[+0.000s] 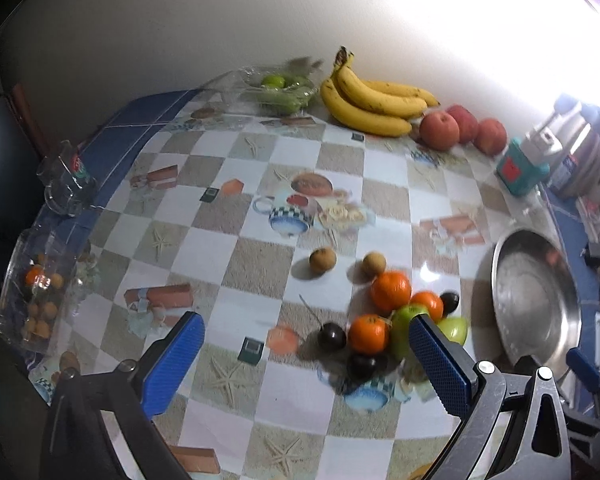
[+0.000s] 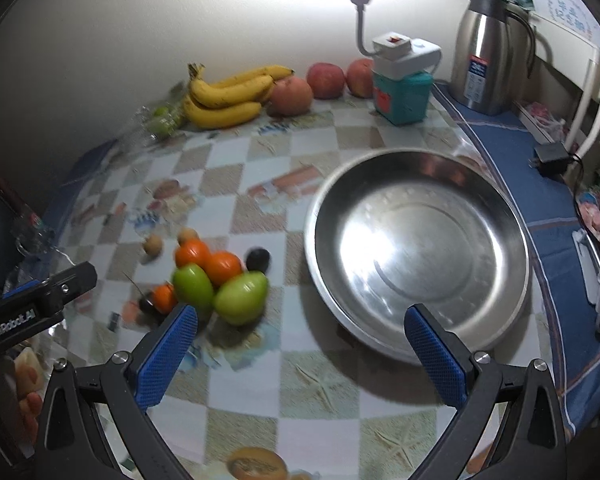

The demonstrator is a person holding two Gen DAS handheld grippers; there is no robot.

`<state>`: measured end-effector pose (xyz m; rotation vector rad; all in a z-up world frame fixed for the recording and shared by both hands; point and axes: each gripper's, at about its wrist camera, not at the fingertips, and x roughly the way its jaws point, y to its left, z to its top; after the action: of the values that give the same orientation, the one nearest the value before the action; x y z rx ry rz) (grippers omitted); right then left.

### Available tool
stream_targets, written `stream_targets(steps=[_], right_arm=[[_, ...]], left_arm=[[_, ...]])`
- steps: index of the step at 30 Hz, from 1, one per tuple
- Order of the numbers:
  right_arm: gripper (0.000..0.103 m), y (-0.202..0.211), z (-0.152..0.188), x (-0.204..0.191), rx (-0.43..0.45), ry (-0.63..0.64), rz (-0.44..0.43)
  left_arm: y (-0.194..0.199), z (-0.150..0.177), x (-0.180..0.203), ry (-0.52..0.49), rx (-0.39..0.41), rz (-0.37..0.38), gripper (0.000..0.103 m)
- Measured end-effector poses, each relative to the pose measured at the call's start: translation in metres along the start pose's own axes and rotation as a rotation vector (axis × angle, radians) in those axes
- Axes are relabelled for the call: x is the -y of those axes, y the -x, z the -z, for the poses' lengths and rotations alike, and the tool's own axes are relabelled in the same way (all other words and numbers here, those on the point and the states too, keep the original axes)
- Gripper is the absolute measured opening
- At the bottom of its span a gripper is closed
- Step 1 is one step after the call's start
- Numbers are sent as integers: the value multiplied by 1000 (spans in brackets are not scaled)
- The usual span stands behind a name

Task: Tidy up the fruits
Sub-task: 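Move the right tool toward the large green fruit and open it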

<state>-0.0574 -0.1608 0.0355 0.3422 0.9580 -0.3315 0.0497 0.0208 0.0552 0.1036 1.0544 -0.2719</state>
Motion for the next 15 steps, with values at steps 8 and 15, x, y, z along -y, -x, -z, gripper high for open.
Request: stream_targets(steps=[8, 15], right_arm=[[103, -17, -21, -14, -22, -45, -70], [102, -40, -23, -20, -77, -38, -53]], left_arm=[[-16, -17, -4, 65, -16, -22, 103], [-44, -12, -10, 84, -70, -56, 103]])
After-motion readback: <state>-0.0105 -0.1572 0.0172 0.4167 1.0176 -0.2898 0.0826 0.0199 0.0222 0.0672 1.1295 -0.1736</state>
